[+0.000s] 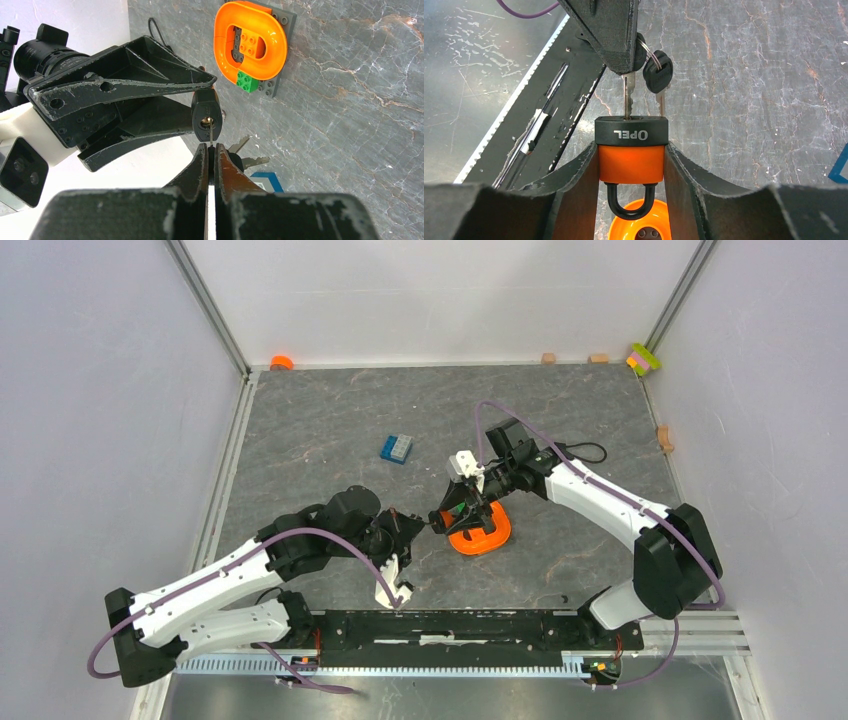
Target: Unlock with the key
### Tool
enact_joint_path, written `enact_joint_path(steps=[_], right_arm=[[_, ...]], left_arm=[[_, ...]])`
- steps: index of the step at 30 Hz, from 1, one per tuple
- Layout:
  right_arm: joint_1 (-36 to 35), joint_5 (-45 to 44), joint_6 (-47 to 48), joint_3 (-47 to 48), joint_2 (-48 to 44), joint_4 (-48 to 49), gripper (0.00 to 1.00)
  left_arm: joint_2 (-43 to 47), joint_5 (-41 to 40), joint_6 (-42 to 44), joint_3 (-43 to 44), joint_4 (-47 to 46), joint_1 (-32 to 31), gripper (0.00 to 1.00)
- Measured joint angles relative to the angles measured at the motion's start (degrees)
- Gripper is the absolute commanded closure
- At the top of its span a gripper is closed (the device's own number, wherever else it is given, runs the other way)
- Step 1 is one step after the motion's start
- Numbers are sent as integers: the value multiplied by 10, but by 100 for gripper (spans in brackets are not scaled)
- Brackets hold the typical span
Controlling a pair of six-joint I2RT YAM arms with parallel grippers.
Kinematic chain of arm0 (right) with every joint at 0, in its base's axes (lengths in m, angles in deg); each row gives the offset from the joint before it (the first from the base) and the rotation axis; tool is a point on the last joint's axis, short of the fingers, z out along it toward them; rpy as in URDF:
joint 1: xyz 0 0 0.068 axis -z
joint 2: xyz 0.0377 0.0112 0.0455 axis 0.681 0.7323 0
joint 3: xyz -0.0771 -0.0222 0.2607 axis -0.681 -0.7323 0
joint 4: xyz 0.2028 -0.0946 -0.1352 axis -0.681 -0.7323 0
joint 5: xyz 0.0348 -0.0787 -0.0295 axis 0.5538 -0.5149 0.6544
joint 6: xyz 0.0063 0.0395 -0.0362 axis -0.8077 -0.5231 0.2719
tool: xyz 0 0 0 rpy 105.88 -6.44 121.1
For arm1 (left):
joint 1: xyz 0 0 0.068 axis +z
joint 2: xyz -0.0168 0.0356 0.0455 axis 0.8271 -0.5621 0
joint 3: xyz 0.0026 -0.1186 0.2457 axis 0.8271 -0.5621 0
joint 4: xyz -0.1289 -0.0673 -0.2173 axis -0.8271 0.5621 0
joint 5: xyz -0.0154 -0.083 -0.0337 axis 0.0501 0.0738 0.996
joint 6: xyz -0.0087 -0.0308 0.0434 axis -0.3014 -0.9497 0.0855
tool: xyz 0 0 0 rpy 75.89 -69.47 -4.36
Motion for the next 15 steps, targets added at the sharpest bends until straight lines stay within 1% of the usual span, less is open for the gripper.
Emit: enact_joint_path(steps=[15], right_arm=[[0, 0, 28, 0, 0, -22, 100]], left_arm=[[0, 0, 0, 0, 0, -2, 98]])
